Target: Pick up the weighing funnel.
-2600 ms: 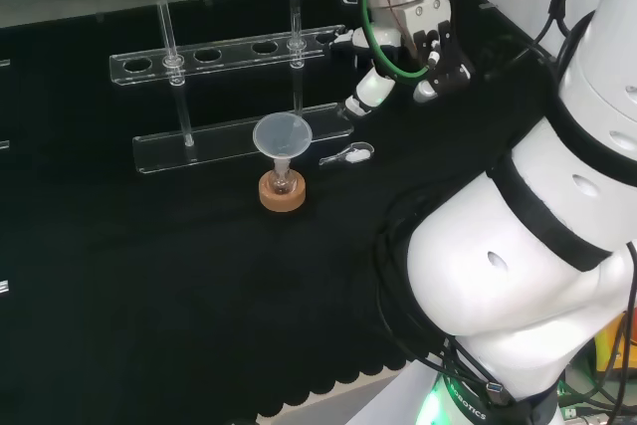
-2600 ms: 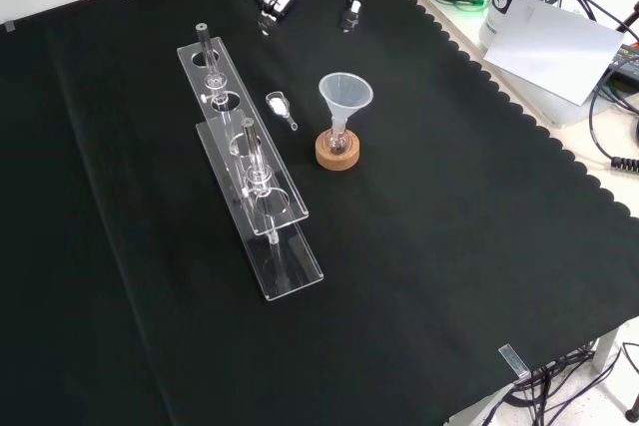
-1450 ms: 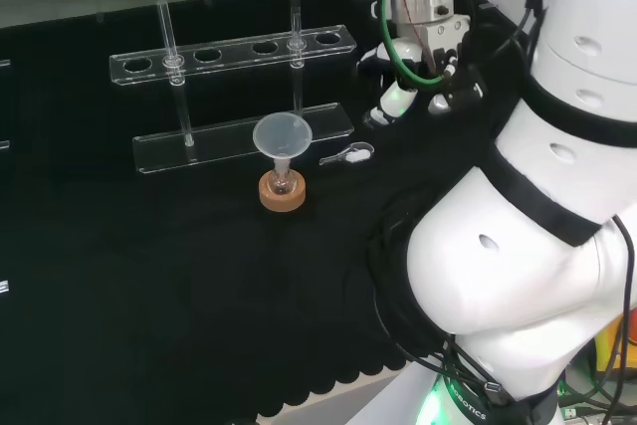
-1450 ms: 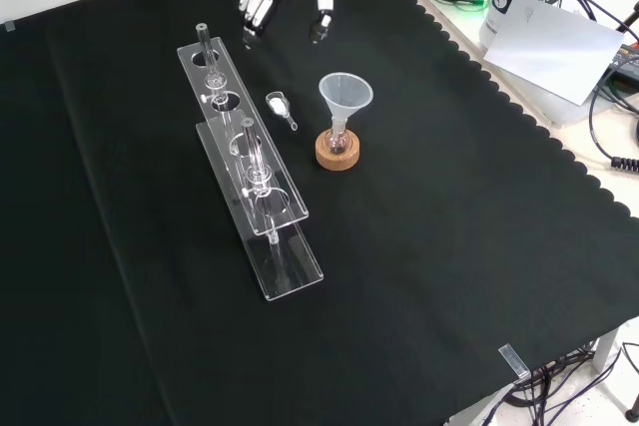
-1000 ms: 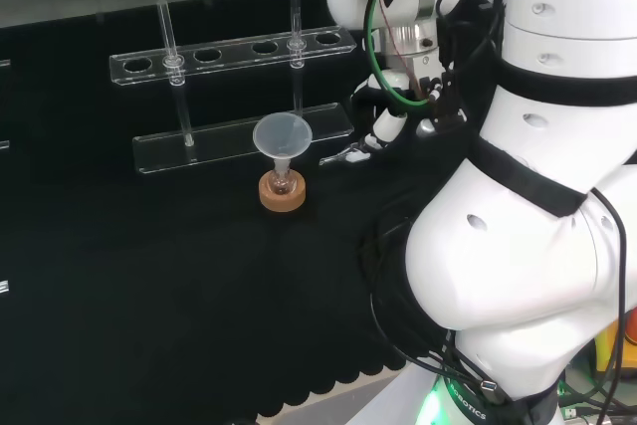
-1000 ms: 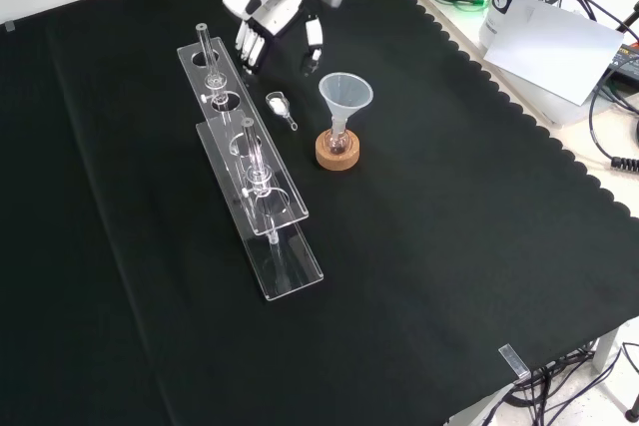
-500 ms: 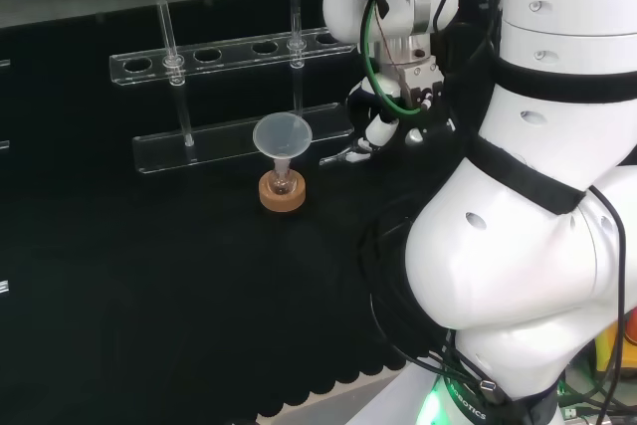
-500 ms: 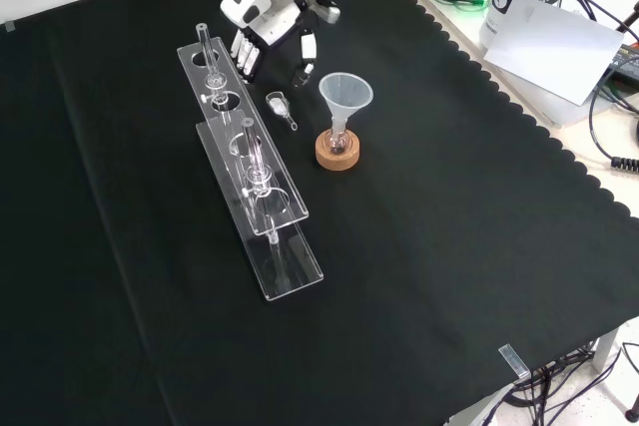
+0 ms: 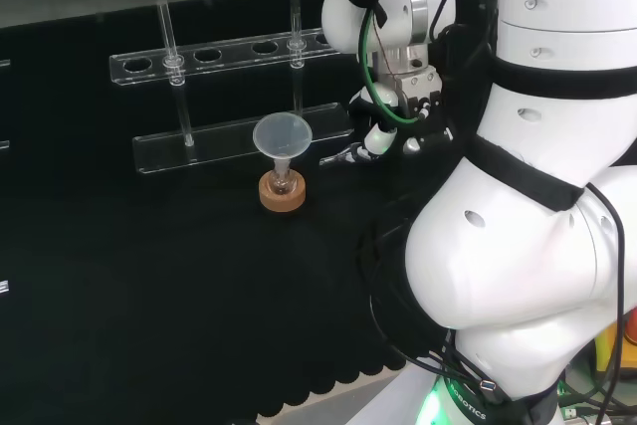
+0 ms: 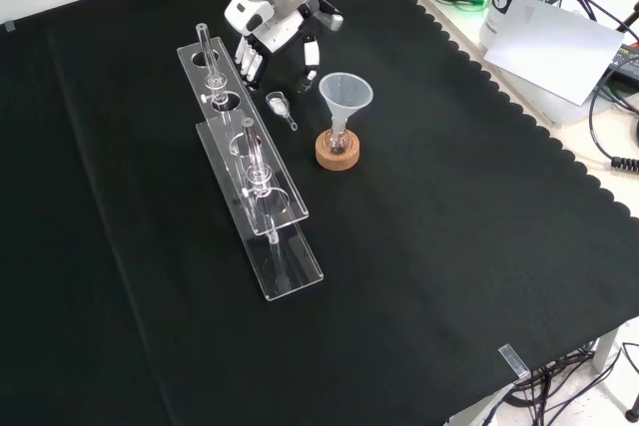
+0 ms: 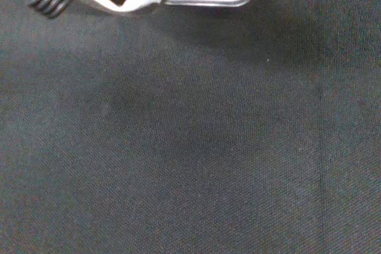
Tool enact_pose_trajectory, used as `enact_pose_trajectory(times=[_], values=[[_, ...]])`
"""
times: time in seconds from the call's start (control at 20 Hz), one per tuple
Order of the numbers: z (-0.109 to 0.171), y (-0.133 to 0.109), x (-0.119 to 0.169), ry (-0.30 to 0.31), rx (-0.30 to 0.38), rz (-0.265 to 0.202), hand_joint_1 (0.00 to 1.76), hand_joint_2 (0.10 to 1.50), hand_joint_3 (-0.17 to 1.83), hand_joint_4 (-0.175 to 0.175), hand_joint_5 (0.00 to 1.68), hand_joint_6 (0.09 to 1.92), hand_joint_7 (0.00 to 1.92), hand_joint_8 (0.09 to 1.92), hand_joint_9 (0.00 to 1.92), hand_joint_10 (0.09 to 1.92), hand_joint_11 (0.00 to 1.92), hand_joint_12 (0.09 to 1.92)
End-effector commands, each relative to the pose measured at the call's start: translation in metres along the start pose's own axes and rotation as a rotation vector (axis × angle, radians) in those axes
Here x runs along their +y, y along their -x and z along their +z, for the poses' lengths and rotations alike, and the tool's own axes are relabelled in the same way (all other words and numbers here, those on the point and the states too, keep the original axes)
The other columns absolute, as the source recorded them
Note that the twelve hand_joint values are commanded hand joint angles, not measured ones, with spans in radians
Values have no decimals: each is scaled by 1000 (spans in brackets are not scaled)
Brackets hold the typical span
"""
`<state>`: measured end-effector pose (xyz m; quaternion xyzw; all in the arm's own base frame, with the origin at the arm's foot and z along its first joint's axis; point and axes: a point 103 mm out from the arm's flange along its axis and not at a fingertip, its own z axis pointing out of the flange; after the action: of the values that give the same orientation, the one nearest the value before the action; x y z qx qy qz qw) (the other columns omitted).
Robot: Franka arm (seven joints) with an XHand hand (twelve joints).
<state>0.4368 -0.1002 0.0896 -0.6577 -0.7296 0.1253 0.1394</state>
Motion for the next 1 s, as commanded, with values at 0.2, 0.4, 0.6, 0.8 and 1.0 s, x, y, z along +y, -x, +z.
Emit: enact_pose_trajectory(times=[0.2,0.4,0.6,0.8,1.0], values=[[9,-2,-1,5,-7,9,938,575,664,-37,545,701,479,699,741,543,591,1240],[11,-3,2,13,-4,8,934,566,681,-39,535,730,477,704,740,548,593,1239],[12,-22,3,15,-20,18,936,564,685,-40,535,740,477,706,741,550,594,1239],[13,-24,5,13,-25,24,940,562,687,-40,541,749,477,708,741,552,594,1239],[15,-25,7,12,-30,36,944,562,688,-38,556,762,477,709,741,553,595,1239]])
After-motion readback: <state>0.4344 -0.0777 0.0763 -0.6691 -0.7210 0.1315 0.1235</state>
